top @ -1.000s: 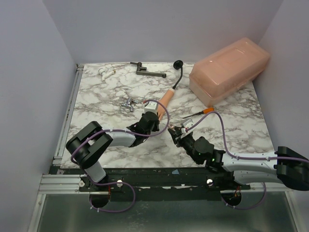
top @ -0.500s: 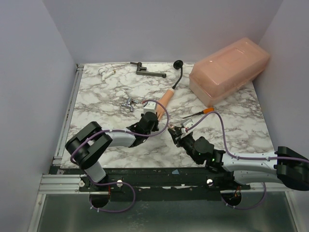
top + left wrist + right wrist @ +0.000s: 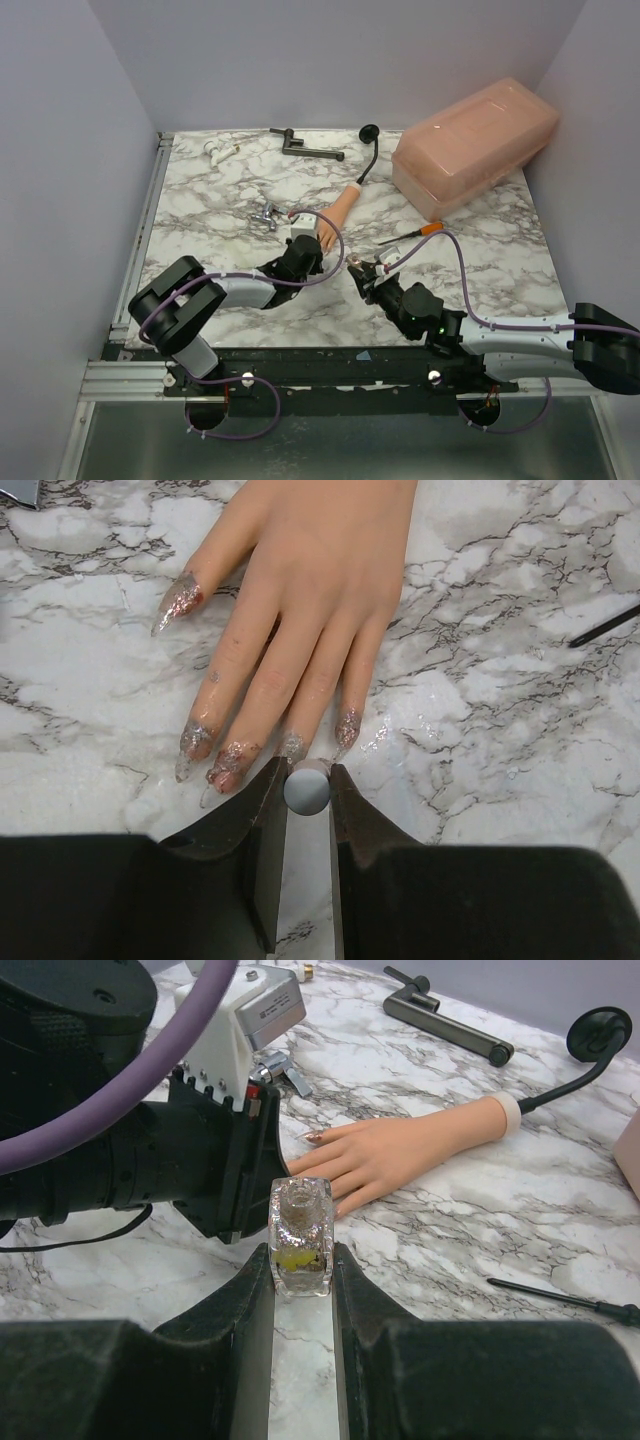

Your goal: Paint the nails

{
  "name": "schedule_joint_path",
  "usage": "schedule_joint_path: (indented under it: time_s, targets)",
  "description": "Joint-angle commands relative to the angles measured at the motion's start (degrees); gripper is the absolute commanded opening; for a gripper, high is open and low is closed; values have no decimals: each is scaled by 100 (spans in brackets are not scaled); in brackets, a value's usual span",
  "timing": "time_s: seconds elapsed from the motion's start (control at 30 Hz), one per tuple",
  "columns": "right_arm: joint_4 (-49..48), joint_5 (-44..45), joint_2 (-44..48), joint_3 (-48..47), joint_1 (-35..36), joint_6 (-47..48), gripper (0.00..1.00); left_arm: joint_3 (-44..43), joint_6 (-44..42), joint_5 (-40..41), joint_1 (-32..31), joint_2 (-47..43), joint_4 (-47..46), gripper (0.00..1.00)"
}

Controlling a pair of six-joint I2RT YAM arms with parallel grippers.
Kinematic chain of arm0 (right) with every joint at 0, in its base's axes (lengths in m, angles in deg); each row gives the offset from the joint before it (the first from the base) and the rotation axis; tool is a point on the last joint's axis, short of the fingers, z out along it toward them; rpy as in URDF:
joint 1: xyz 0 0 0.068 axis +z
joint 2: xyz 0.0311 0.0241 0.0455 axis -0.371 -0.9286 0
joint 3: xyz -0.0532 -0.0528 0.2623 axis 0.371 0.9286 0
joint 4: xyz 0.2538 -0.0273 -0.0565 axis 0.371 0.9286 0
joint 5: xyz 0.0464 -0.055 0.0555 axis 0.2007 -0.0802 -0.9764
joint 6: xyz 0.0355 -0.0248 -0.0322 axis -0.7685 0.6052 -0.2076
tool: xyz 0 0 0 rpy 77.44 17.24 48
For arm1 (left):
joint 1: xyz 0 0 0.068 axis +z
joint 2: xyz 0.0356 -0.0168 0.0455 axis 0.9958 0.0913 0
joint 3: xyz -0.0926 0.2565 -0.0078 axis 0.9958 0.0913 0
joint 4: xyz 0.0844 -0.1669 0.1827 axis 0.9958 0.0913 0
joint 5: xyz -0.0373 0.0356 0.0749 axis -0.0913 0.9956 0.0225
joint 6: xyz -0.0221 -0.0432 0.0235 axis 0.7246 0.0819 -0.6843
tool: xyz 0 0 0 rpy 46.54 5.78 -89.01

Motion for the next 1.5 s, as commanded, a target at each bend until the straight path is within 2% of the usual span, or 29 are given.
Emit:
schedule_joint_path:
  time_s: [0.0,0.5,0.87,1.2,1.47]
  targets:
    - [-71,151,81,-3,-17,-72,1,382,-81,65,-34,-371,-604,0]
    - [-75,146,114,24,-14,-70,1,442,-502,-318,-40,-282,-1331,0]
    - [-88,135,114,24,-13,-69,1,-13,-557,-474,-40,125,-965,0]
    - [-84,137,148,41,-19,-73,1,-307,-81,-46,-40,309,-99,0]
    - [-85,136,138,32,-14,-71,1,-316,15,5,-49,284,36,0]
